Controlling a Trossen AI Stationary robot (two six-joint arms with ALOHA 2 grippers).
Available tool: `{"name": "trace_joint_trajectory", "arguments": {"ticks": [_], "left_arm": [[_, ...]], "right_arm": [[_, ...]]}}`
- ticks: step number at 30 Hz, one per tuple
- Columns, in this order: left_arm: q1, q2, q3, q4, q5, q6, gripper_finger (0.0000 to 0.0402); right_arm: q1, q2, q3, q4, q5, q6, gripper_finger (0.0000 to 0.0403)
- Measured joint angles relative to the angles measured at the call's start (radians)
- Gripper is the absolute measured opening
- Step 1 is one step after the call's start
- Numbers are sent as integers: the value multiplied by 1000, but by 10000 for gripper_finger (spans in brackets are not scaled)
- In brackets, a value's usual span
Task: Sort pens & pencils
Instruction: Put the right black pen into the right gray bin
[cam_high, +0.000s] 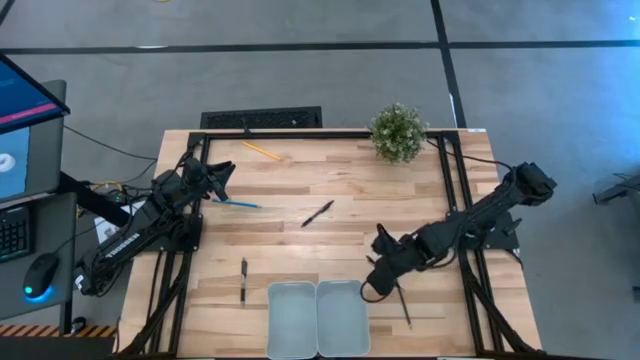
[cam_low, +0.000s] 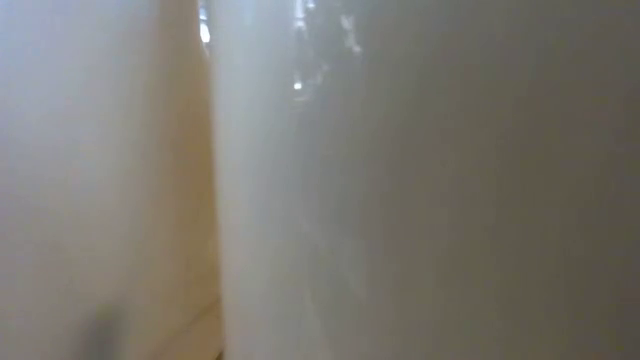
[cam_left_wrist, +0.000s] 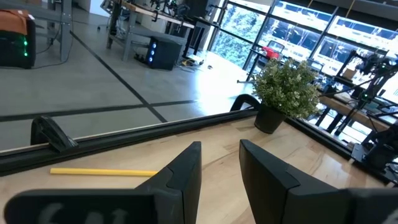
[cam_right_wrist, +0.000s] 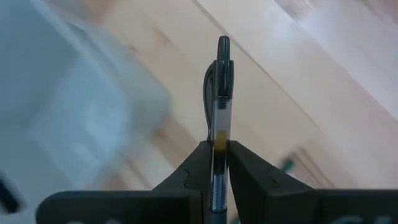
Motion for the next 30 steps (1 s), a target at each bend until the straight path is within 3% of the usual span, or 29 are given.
{"name": "trace_joint_trajectory", "arguments": {"ticks": [7,15,21,30], "left_arm": [[0,0,0,0,0,33,98],[0,0,0,0,0,67,98],[0,0,0,-4,0,67,98],[0,0,0,-5,-3,125,98]], "right_arm": [[-48,-1,67,186,3,-85,72],[-58,20,67,450,4,-54,72],[-22,107,68,652,4,-22,71],[30,235,121,654,3,75,70]]}}
